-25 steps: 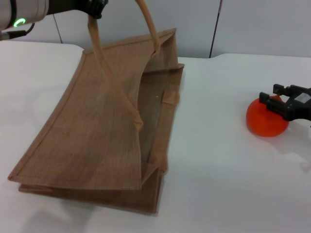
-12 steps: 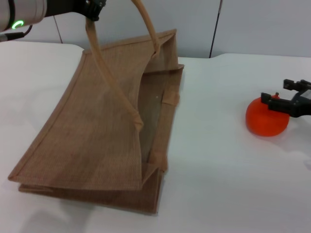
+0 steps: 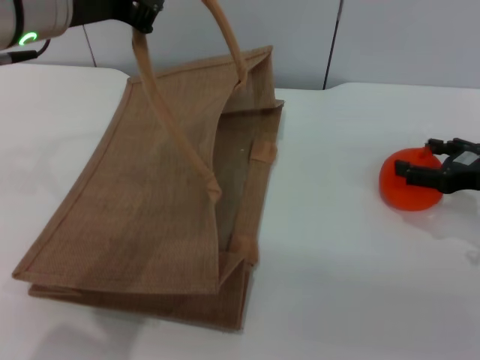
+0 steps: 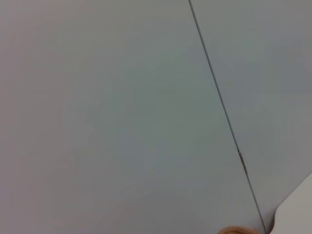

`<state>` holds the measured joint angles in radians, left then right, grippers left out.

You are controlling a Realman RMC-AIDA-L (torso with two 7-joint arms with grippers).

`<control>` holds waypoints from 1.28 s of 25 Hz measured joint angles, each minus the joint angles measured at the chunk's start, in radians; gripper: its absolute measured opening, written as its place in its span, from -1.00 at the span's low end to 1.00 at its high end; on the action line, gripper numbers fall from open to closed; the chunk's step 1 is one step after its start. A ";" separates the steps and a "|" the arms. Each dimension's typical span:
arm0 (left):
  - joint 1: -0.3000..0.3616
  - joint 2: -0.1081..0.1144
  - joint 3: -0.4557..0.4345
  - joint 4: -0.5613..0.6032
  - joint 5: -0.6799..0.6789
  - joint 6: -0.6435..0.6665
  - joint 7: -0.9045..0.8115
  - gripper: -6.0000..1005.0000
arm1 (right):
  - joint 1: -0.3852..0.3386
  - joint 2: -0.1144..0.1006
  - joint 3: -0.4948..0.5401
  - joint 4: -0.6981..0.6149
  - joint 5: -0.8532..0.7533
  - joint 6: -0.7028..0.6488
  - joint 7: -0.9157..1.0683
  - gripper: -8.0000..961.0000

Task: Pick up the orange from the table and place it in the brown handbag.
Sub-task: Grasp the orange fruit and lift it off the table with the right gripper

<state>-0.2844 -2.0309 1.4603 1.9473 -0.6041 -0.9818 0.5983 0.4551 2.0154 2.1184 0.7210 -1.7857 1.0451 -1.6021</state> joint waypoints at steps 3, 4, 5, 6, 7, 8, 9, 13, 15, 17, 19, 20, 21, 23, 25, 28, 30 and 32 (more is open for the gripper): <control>-0.001 0.000 0.000 -0.002 0.000 0.000 0.000 -0.72 | 0.006 0.000 0.001 -0.011 -0.001 0.007 0.000 0.85; -0.001 0.000 0.000 -0.003 0.000 0.000 0.000 -0.72 | 0.006 0.001 0.001 -0.012 -0.001 0.009 0.001 0.84; -0.001 0.000 0.000 -0.003 0.000 0.000 0.000 -0.72 | 0.006 0.001 0.002 -0.015 -0.001 0.012 0.001 0.84; -0.002 0.000 0.000 -0.004 0.000 0.000 0.000 -0.72 | 0.006 0.001 0.002 -0.018 -0.001 0.012 0.001 0.84; -0.002 0.000 0.000 -0.004 0.000 0.000 0.000 -0.72 | 0.007 0.001 0.002 -0.023 -0.002 0.010 0.001 0.84; -0.003 0.000 0.000 -0.004 0.000 0.000 0.000 -0.72 | 0.008 0.000 0.003 -0.030 -0.003 0.005 0.001 0.84; -0.004 0.000 0.000 -0.005 0.000 0.000 0.000 -0.72 | 0.010 0.000 0.004 -0.035 -0.005 0.000 0.001 0.84; -0.005 0.000 0.007 -0.017 0.000 0.005 0.000 -0.72 | 0.024 0.000 0.007 -0.066 -0.026 -0.040 0.000 0.84; -0.006 0.000 0.011 -0.024 0.000 0.007 0.000 -0.72 | 0.026 0.000 0.007 -0.075 -0.029 -0.064 0.000 0.84; -0.006 0.000 0.012 -0.030 0.001 0.008 0.000 -0.72 | 0.027 0.000 0.007 -0.082 -0.029 -0.085 -0.001 0.84; -0.007 0.000 0.012 -0.033 0.002 0.008 0.000 -0.72 | 0.028 0.000 0.008 -0.089 -0.032 -0.098 0.001 0.84; -0.007 0.000 0.012 -0.033 0.002 0.008 0.000 -0.72 | 0.029 0.000 0.008 -0.093 -0.037 -0.102 0.006 0.84; -0.008 0.000 0.012 -0.033 0.002 0.009 0.000 -0.72 | 0.032 0.000 0.008 -0.097 -0.044 -0.105 0.013 0.84; -0.008 0.000 0.012 -0.036 0.005 0.009 0.000 -0.72 | 0.041 0.000 0.008 -0.103 -0.072 -0.105 0.033 0.83; -0.009 0.000 0.014 -0.040 0.010 0.009 0.000 -0.72 | 0.049 -0.001 0.008 -0.105 -0.103 -0.109 0.055 0.81; -0.013 -0.001 0.022 -0.046 0.019 0.009 -0.002 -0.73 | 0.055 0.000 0.008 -0.104 -0.127 -0.127 0.097 0.73; -0.014 -0.001 0.024 -0.047 0.024 0.009 -0.004 -0.73 | 0.057 0.001 0.008 -0.099 -0.139 -0.132 0.113 0.61; -0.014 -0.001 0.025 -0.047 0.024 0.009 -0.004 -0.73 | 0.057 0.003 0.008 -0.093 -0.144 -0.132 0.115 0.49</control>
<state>-0.2989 -2.0323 1.4849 1.9005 -0.5798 -0.9723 0.5942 0.5123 2.0186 2.1261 0.6283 -1.9296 0.9134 -1.4870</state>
